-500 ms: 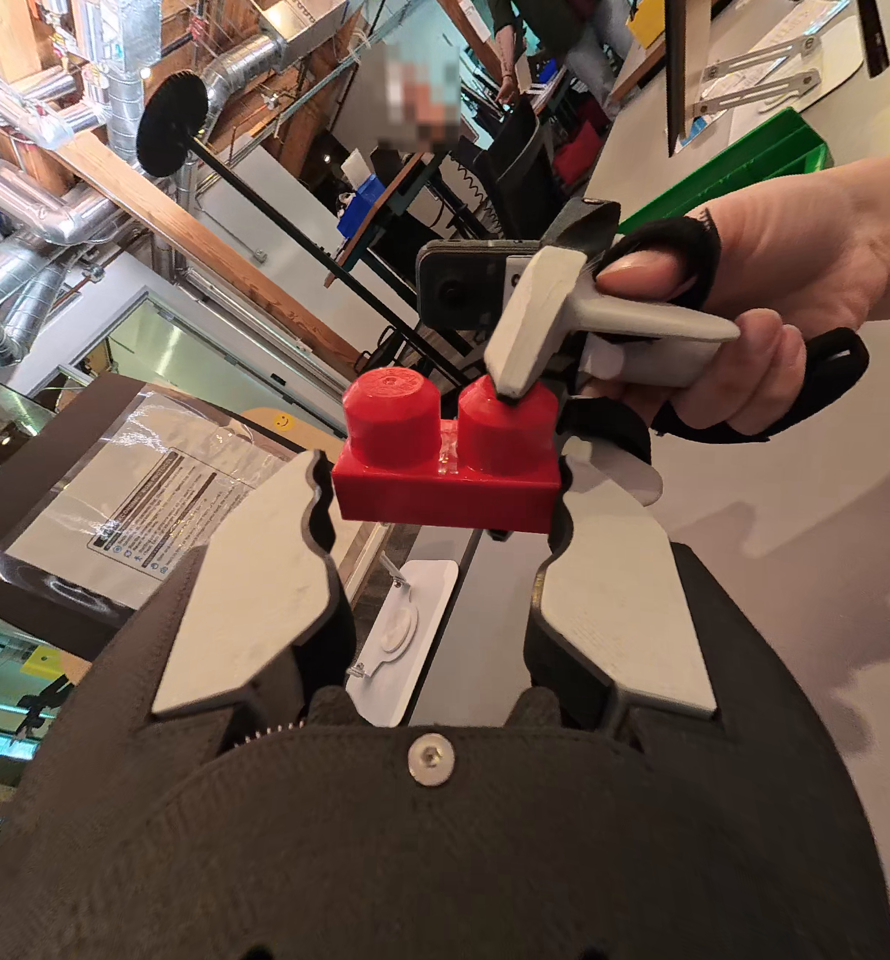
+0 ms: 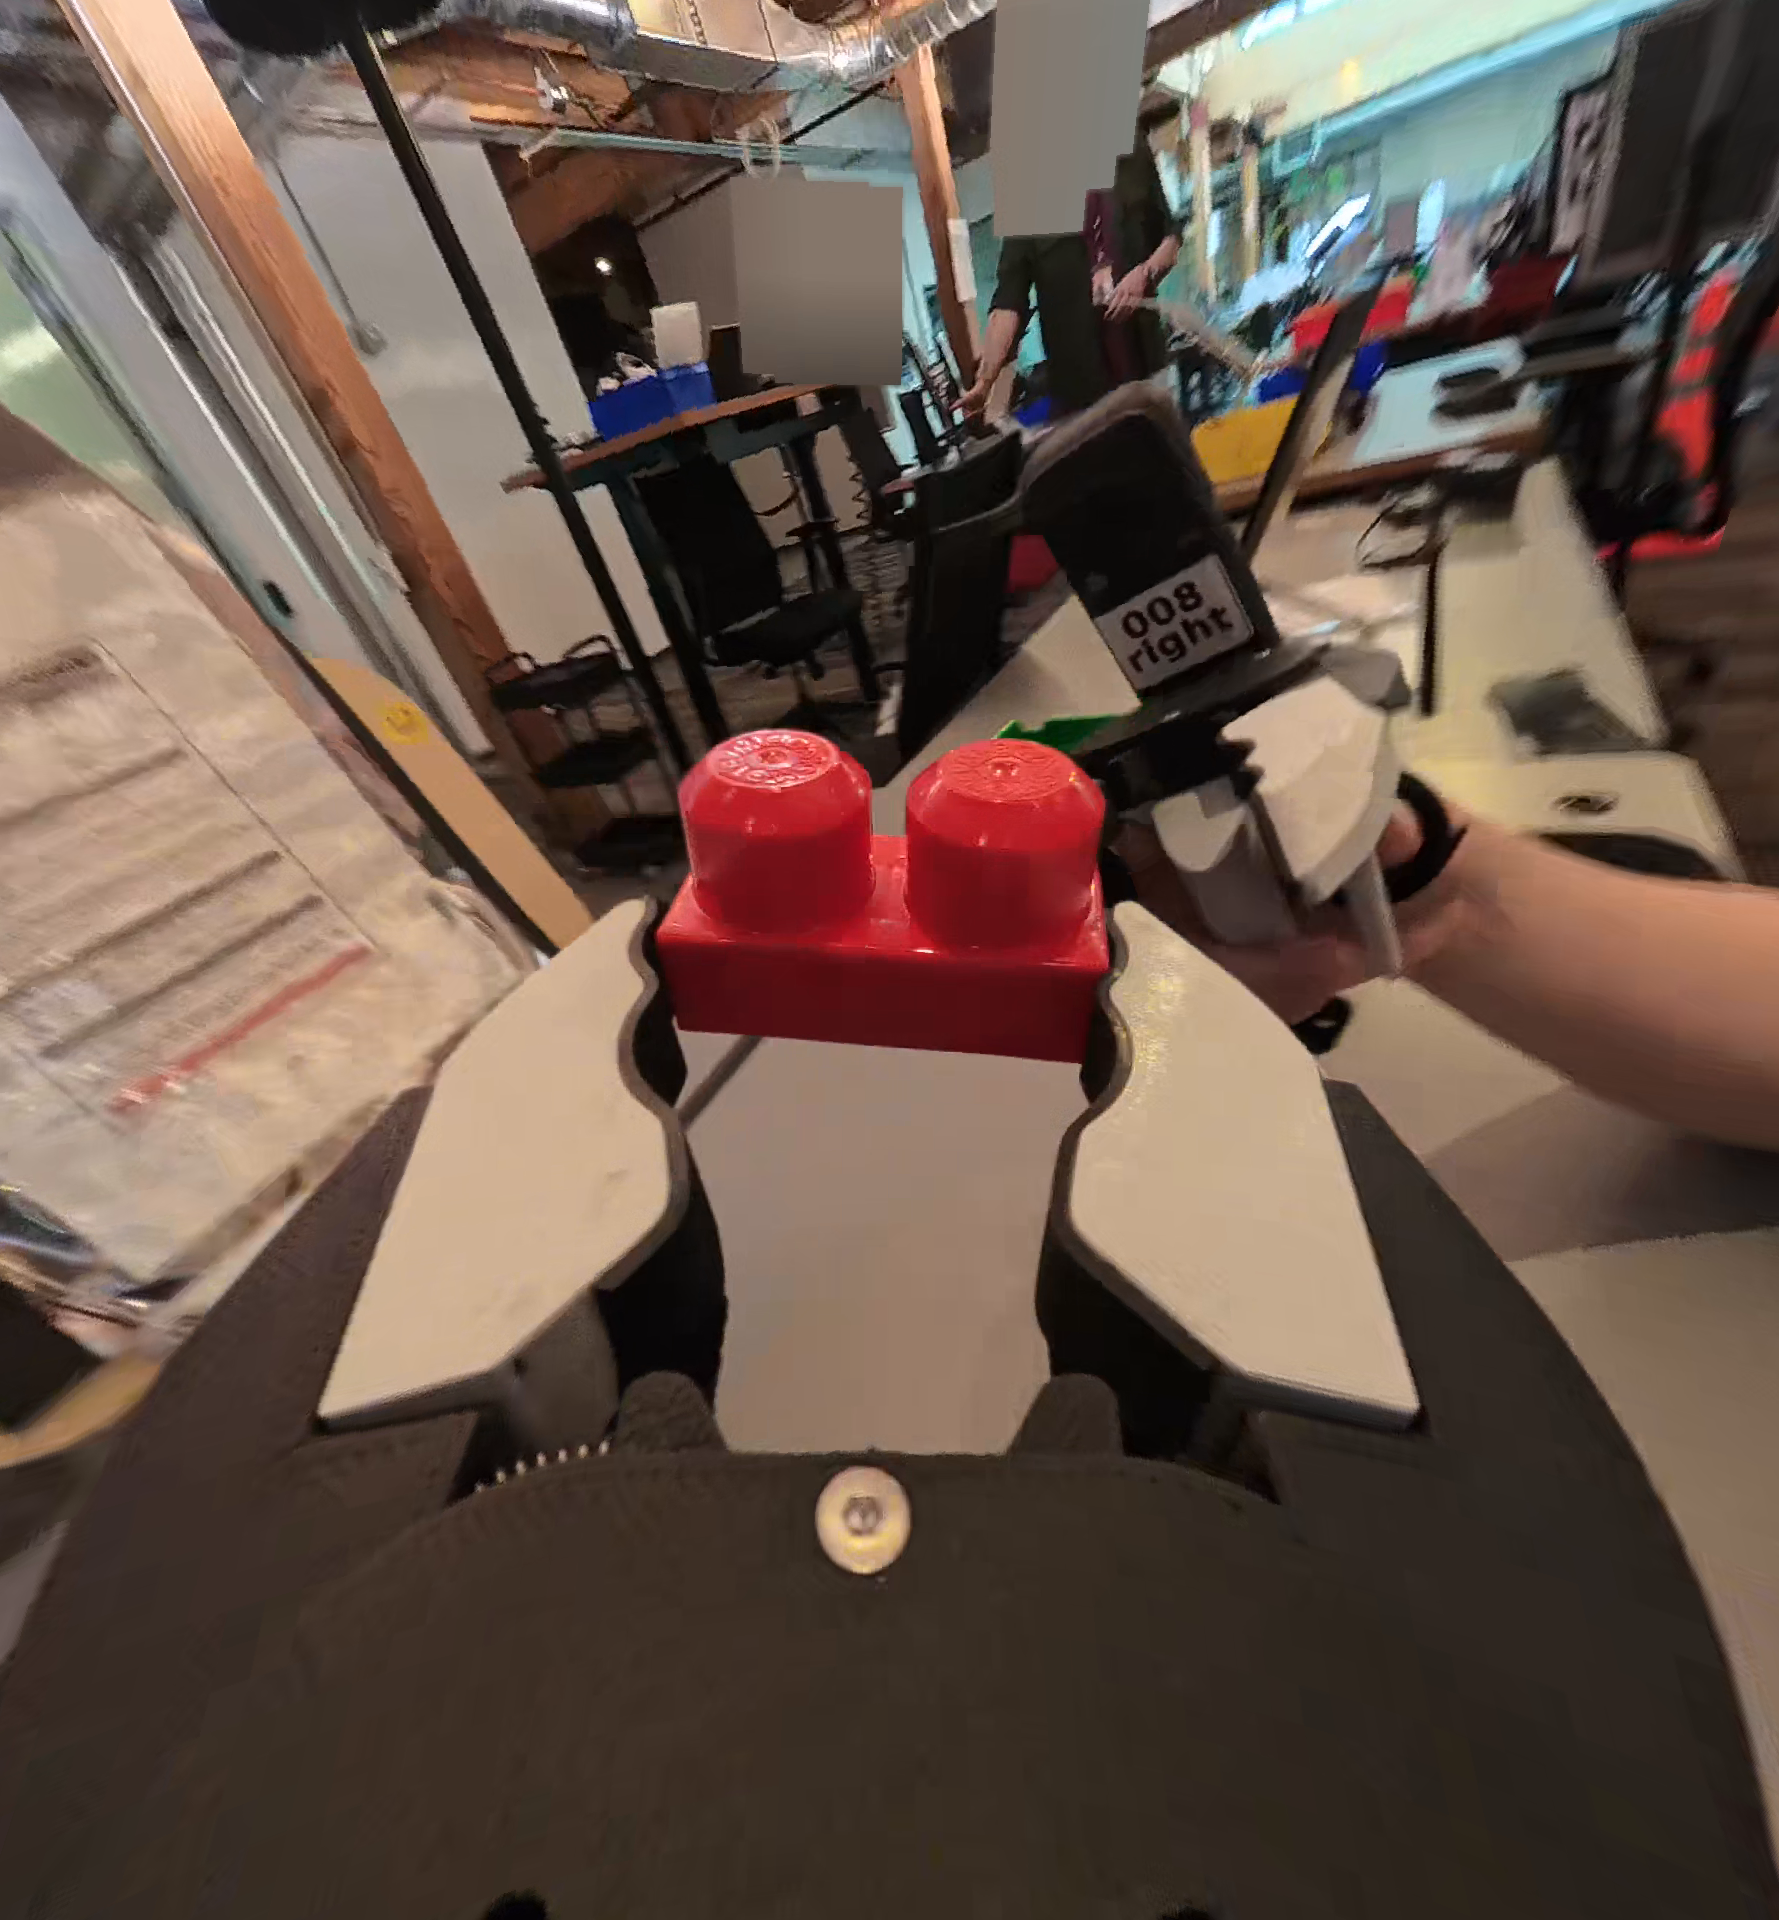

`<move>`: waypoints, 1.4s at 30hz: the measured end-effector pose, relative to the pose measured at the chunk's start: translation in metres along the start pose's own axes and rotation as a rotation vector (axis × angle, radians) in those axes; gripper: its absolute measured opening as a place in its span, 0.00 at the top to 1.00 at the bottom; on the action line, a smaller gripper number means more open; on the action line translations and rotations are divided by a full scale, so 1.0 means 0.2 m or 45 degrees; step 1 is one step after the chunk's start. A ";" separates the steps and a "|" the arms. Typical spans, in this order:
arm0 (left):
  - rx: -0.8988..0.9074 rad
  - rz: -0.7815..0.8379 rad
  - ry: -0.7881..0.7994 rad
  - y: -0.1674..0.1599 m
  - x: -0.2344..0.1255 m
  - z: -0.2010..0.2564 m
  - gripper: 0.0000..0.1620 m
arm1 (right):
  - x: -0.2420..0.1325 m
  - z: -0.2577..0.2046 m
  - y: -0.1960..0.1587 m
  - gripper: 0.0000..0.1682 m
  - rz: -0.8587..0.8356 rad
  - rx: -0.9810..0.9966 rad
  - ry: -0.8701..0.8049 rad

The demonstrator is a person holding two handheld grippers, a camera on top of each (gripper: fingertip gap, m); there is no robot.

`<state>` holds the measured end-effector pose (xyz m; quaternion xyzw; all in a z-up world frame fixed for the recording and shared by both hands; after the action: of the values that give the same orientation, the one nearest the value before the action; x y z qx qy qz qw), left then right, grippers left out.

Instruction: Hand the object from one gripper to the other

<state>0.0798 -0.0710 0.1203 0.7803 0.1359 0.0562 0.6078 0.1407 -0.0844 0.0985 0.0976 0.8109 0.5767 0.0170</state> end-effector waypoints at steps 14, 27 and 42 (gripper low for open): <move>-0.976 0.173 -0.433 -0.08 0.08 0.02 0.53 | -0.04 -0.08 0.07 0.76 0.249 -1.775 -1.054; -1.222 0.446 -0.618 -0.08 0.27 0.11 0.53 | -0.08 -0.01 0.10 0.97 0.282 -1.633 -1.188; 0.455 0.062 0.078 0.02 0.13 0.14 0.54 | -0.35 0.13 0.20 0.98 0.030 0.102 -0.185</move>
<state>0.1126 -0.0904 0.1152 0.8769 0.1431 0.0697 0.4535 0.2190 -0.0590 0.1219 0.1495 0.8288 0.5353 0.0651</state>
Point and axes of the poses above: each gripper's, where its closed fingertips meet, x out along the fingers, y out of its top, z = x × y across the jaws, the point moved 3 cm from there along -x, back along the fingers, and after that the axes turned 12 degrees about -y, right-handed, at the moved point
